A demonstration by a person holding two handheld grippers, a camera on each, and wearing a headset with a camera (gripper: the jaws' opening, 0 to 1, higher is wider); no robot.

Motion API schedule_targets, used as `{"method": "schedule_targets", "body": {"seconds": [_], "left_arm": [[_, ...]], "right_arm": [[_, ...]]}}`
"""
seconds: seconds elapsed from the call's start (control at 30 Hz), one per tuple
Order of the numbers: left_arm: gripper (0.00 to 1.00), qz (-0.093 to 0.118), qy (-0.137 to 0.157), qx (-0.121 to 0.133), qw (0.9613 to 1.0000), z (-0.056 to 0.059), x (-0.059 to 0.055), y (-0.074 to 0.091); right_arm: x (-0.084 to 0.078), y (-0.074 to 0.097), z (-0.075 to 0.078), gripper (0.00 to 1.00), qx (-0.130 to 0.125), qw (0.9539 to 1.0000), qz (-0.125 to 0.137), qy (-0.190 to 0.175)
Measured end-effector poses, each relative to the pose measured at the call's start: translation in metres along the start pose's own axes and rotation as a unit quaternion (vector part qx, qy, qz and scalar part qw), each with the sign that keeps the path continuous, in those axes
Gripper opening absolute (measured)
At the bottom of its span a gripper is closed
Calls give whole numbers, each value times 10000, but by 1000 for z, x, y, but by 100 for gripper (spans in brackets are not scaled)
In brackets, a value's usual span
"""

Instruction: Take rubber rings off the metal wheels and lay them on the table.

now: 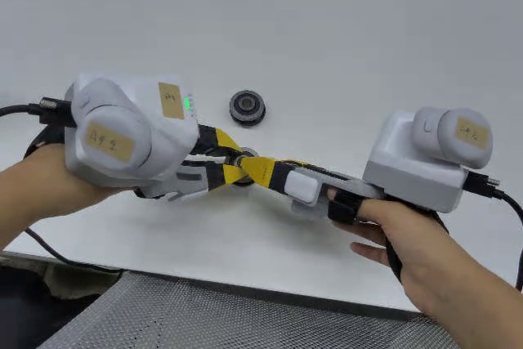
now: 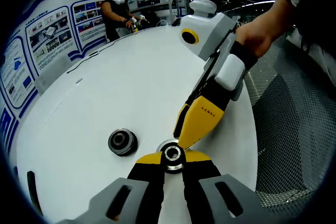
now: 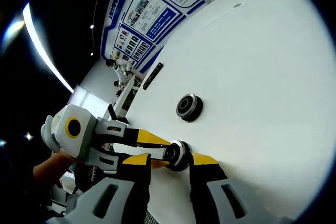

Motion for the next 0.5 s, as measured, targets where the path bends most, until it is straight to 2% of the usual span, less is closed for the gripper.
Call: {"method": "schedule_targets", "body": {"seconds": [0.5], "left_arm": [[13,21,0,4,10000,0,0,-1]], "right_arm": [[1,-4,0,31,75,9996,-83,-257]]}}
Point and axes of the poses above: the centre of the closed fingertips' face, and the gripper's own axes: y roughly backward along the fingers, z roughly to its right, x roughly out of its top, the point moved 5 cm from there along y, roughly backward along the fingers, and after that the axes turned 12 degrees about -z, right-handed, at the moved point
